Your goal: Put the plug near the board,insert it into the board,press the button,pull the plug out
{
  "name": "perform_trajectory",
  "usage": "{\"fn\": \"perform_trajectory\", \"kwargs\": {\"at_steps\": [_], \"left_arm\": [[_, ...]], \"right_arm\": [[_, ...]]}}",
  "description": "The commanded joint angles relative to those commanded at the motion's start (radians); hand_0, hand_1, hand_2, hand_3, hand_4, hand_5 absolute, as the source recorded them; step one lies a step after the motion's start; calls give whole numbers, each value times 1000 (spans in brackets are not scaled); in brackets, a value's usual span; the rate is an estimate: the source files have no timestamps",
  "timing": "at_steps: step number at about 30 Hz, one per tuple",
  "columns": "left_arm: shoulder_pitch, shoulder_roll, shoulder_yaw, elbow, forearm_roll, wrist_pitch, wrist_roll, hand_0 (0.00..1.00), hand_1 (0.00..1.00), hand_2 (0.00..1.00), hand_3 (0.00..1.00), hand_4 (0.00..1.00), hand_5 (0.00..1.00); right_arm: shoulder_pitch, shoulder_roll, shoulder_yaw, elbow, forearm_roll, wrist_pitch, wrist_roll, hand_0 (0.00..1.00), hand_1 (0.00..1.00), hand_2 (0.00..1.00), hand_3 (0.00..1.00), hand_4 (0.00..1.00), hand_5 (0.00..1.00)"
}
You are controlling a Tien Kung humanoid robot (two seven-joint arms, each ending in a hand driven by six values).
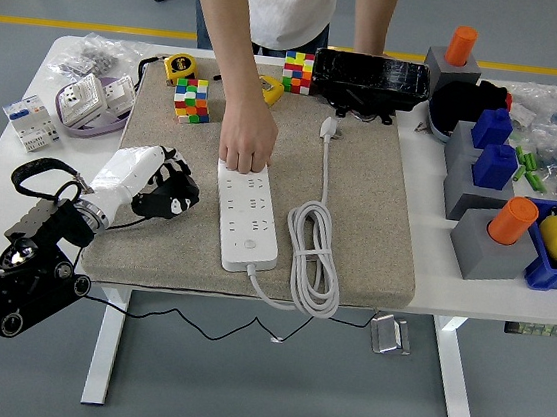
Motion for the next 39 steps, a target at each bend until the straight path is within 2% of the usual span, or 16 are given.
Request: {"fn": "perform_trajectory", "kwargs": {"at_steps": [1,2,7,8,13,14,19,20,25,26,29,31,32,37,38,39], "left_arm": [[0,0,2,2,-4,-3,-1,359,413,439,517,662,32],[0,-1,3,3,-7,-5,-3,386,448,485,537,678,54],[3,-6,4,10,-25,-21,-4,386,448,485,537,678,54],[4,-6,3,9,-27,-23,-3,455,506,551,559,743,93],[4,-6,1,9,-30,-27,5,455,506,551,559,743,93],[4,-6,1,9,-28,-29,10,534,580,575,581,959,240],[9,-4,-8,6,-24,-26,11,534,580,575,581,959,240],[10,-3,-10,4,-24,-25,11,583,643,644,694,998,287],[19,-2,-34,-16,-11,-10,-11,583,643,644,694,998,287],[24,-2,-46,-26,-10,-10,-12,629,715,738,775,998,471],[44,-2,-83,-59,-28,1,-30,629,715,738,775,998,471],[72,-4,-132,-103,-95,27,-76,629,715,738,775,998,471],[87,-7,-156,-124,-134,37,-100,610,699,713,754,998,606],[154,-27,-275,-202,-333,68,-193,610,699,713,754,998,606],[172,-35,-304,-212,-372,72,-212,433,571,592,649,915,507],[188,-43,-335,-216,-424,72,-222,433,571,592,649,915,507]], "right_arm": [[0,0,1,0,0,0,0,608,638,650,553,952,488],[0,1,1,0,0,0,0,608,639,651,552,952,488],[0,1,3,0,0,0,0,608,639,651,552,952,488],[-1,0,3,0,0,0,0,608,639,650,552,952,487],[-2,1,2,0,0,0,0,608,639,650,552,952,487],[-2,1,1,0,0,1,0,607,639,649,553,952,487],[-1,1,0,2,-1,1,0,607,639,649,553,952,487],[-1,1,1,3,-1,1,0,608,638,649,553,953,486],[-1,0,4,4,-4,1,-1,608,638,649,553,953,486],[-1,0,4,4,-4,1,-1,608,638,649,553,953,485],[0,-1,4,4,-4,0,0,608,638,649,553,953,485],[1,-1,1,2,-3,1,0,608,638,649,553,953,485],[2,-1,0,0,-2,0,0,608,639,649,552,953,485],[3,1,-7,-11,5,1,-1,608,639,649,552,953,485],[4,2,-11,-15,7,1,-1,608,638,649,553,953,485],[5,2,-14,-19,9,1,-1,608,638,649,553,953,485]]}}
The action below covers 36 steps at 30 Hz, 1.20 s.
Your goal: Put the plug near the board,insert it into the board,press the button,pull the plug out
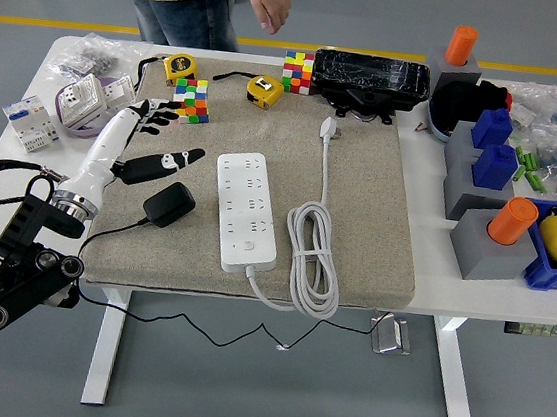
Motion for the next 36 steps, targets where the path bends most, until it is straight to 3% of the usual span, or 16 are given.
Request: {"fn": "perform_trajectory", "kwargs": {"at_steps": [4,5,10,21,36], "left_arm": [[38,-17,-73,-1,-163,-4,-23,433,571,592,649,915,507],[47,-17,-89,-1,-201,-6,-30,433,556,567,614,878,473],[75,-6,-148,5,-354,2,-47,433,556,567,614,878,473],[95,5,-222,10,-323,-7,-6,438,549,556,601,840,448],[98,14,-245,3,-313,-16,-1,447,545,563,604,822,445]], "right_arm": [[3,2,-8,-10,5,0,-4,608,638,649,553,953,485],[4,2,-9,-11,5,0,-6,607,640,649,553,953,486],[6,2,-10,-12,2,1,-11,607,640,649,553,953,486],[17,5,-25,-20,1,1,-15,607,640,649,553,951,487],[27,2,-48,-23,5,0,-14,607,641,651,552,943,498]]}}
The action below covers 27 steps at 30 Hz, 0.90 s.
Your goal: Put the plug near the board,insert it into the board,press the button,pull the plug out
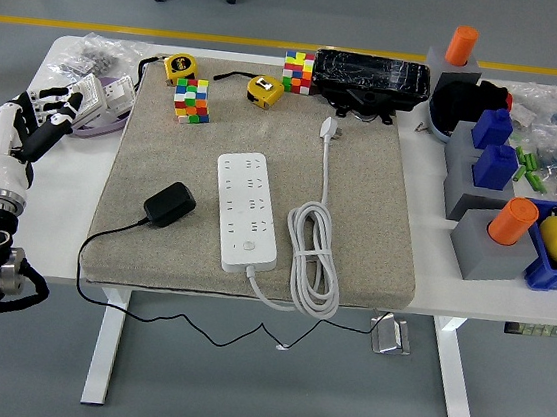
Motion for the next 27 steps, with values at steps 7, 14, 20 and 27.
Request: {"fn": "perform_trajectory", "kwargs": {"at_steps": [7,14,20,27], "left_arm": [[-1,-1,-16,-5,4,-5,5,449,544,564,604,821,446],[2,-3,-30,-8,6,-6,8,451,543,566,604,819,448],[9,-5,-42,-9,8,-9,12,448,544,565,605,818,449],[18,-12,-63,-14,10,-11,16,452,544,566,605,815,452]], "right_arm": [[3,1,5,-1,-2,-1,1,608,641,651,554,943,498],[2,3,15,-1,-5,-2,1,608,642,653,552,943,497],[-3,5,24,-2,-10,-2,0,610,642,652,552,942,498],[-5,11,40,-2,-13,-3,0,611,641,653,552,942,499]]}}
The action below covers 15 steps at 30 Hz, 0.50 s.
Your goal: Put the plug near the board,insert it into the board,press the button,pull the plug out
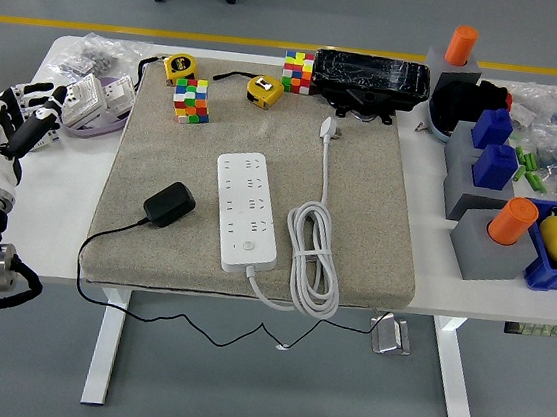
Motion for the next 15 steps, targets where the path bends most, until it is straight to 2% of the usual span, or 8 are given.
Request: {"fn": "perform_trajectory", "kwargs": {"at_steps": [15], "left_arm": [[-8,-3,-14,-7,-2,1,0,453,543,567,605,812,457]], "right_arm": [[8,0,9,-2,-3,-1,0,607,641,653,552,941,498]]}}
